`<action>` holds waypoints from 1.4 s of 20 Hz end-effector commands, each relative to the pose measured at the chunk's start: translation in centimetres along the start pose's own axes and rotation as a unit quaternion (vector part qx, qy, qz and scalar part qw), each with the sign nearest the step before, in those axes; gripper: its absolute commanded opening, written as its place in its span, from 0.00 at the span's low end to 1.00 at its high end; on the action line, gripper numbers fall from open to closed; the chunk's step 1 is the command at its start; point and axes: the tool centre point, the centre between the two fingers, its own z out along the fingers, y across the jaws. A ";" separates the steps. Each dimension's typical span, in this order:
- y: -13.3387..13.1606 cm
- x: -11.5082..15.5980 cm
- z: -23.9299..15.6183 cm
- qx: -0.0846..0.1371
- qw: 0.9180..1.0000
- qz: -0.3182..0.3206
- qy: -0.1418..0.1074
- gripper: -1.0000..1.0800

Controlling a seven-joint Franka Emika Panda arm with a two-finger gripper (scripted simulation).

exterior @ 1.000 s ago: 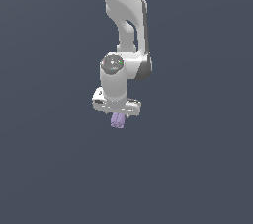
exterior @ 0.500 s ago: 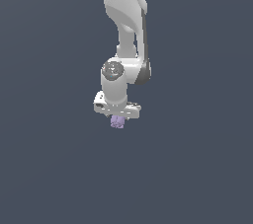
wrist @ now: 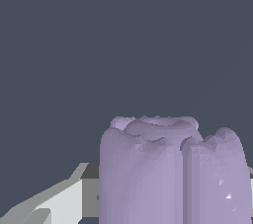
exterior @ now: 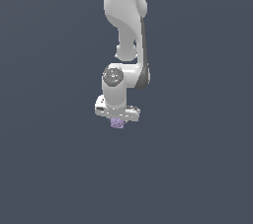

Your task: Pick up the object and move it to a goal position.

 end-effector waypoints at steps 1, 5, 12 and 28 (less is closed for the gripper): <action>0.0 0.0 0.1 0.000 1.000 0.000 0.000 0.00; 0.0 0.0 0.1 0.000 1.000 0.000 0.000 0.00; -0.3 -0.1 -0.1 0.000 1.000 0.000 0.000 0.00; -12.4 -4.5 -5.9 0.000 1.000 0.000 0.000 0.00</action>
